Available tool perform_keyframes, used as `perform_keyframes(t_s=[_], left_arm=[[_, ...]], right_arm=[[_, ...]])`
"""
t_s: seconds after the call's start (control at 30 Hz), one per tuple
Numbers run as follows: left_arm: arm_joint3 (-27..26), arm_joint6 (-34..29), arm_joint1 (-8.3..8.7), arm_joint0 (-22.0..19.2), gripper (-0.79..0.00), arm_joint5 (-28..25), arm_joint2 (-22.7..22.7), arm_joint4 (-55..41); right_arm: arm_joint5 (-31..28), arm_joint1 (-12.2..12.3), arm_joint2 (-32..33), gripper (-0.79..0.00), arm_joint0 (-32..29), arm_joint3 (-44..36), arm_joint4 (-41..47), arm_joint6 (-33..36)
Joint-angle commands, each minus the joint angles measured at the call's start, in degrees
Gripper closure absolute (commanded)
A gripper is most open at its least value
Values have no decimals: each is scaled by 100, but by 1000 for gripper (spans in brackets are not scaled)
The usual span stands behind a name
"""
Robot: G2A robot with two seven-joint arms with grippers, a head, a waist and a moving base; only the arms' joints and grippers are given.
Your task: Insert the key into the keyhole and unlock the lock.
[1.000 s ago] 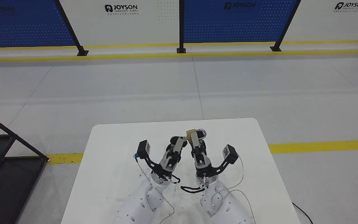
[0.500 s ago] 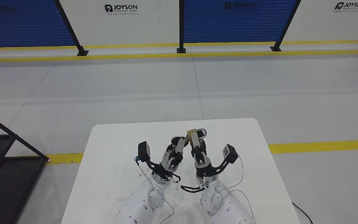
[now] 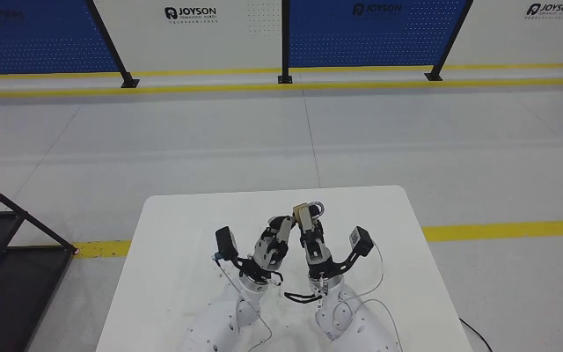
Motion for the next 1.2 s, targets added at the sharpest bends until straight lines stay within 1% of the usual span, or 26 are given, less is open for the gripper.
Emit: perform_keyframes(t_s=[0.0,0.1,0.47,1.0,1.07,1.17], left_arm=[[11,95,22,-22,0,94,28,98],[54,225,54,-45,0,224,80,217],[195,413,181,-160,0,413,219,374],[212,344,340,-225,0,344,376,214],[215,333,355,-231,-108,333,395,189],[211,332,374,-242,-117,332,425,160]], right_arm=[[36,4,26,0,-10,-18,2,23],[88,13,66,0,-37,-55,16,84],[251,47,163,0,-127,-210,82,404],[295,54,170,0,-148,-238,82,473],[295,55,170,0,-149,-240,83,474],[295,56,171,0,-151,-242,84,475]])
